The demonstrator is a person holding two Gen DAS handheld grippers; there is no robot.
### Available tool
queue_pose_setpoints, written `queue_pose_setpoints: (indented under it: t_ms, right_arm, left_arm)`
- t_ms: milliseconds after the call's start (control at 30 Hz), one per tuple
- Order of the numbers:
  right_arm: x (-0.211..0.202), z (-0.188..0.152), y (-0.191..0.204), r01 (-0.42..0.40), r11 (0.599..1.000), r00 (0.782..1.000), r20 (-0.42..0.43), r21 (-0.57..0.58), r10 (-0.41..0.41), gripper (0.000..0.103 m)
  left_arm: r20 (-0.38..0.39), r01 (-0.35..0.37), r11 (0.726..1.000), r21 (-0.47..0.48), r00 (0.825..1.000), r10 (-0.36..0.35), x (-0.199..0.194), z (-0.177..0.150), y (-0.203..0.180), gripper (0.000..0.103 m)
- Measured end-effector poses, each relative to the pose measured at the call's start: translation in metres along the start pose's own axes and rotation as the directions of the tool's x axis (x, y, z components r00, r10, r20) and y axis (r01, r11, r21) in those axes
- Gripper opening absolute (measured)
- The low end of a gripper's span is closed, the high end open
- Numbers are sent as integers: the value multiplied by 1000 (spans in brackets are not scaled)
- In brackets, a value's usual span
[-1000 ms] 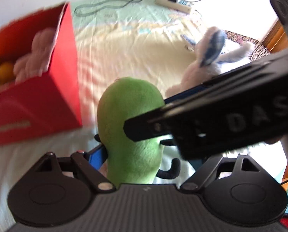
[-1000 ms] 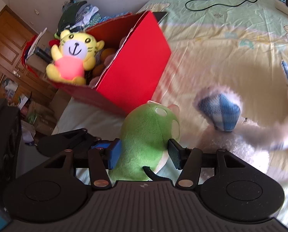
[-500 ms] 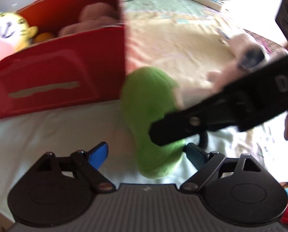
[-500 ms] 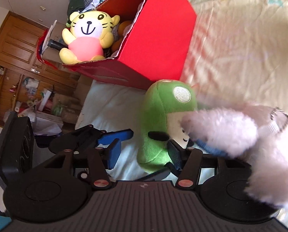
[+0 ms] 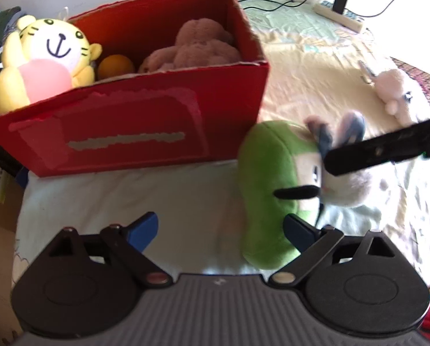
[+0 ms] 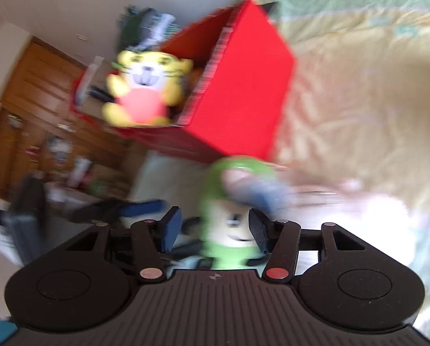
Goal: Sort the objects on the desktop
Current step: 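Carry the green plush up and over toward the red box with the right gripper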
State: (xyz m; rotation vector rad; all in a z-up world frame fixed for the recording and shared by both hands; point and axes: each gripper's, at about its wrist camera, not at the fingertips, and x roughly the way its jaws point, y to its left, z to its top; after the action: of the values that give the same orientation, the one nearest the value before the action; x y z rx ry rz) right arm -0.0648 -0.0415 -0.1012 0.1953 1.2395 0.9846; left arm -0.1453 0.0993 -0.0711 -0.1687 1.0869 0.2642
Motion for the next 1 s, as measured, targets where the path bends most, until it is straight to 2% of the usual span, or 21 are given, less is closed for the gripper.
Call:
queue_pose_setpoints:
  t_ms: [100, 167, 300, 400, 467, 533, 600, 633, 700, 733, 800, 867, 933, 1000]
  right_arm:
    - [2, -1, -15, -42, 995, 999, 15, 92, 41, 34]
    - [0, -1, -19, -42, 994, 998, 50, 104, 37, 30]
    - [-14, 2, -29, -3, 993, 986, 169, 116, -16, 27]
    - [-20, 11, -39, 22, 988, 962, 265, 155, -63, 27]
    - [-25, 15, -42, 27, 985, 946, 315, 169, -80, 29]
    - [-33, 14, -38, 23, 990, 935, 347, 142, -72, 42]
    - [-41, 9, -30, 25, 996, 928, 369, 81, -53, 45]
    - [-42, 7, -28, 14, 999, 932, 361, 51, -31, 45]
    - [-35, 6, -26, -54, 999, 962, 267, 1, 51, 44]
    - [-30, 4, -26, -67, 998, 975, 213, -3, 66, 44]
    - [-18, -1, -26, -73, 997, 990, 123, -11, 74, 43]
    - [-9, -9, -29, -89, 996, 994, 61, -5, 89, 43]
    - [-3, -16, -32, -85, 996, 995, 46, 21, 84, 42]
    - [3, -17, -37, -112, 992, 993, 48, 61, 109, 40]
  left_arm:
    - [0, -1, 1000, 3, 1000, 1, 3, 3, -6, 97]
    - [5, -18, 1000, 18, 1000, 18, 3, 3, -8, 98]
    - [1, -35, 999, 15, 999, 35, 3, 2, -7, 99]
    - [3, -50, 999, 21, 999, 50, 1, 2, -10, 99]
    - [6, -58, 998, 28, 998, 58, 0, 2, -13, 99]
    - [11, -66, 997, 38, 998, 66, -1, 3, -14, 98]
    - [13, -73, 997, 41, 997, 72, -2, 3, -15, 97]
    - [12, -76, 996, 42, 997, 75, -2, 4, -16, 96]
    - [12, -71, 996, 44, 997, 71, -5, 6, -16, 91]
    - [14, -60, 997, 45, 998, 60, -8, 7, -16, 86]
    - [26, -25, 999, 48, 999, 23, -15, 11, -17, 86]
    - [40, 23, 998, 57, 999, -25, -21, 14, -21, 89]
    - [48, 67, 995, 74, 996, -71, -24, 16, -28, 93]
    - [41, 81, 992, 96, 995, -85, -19, 18, -37, 95]
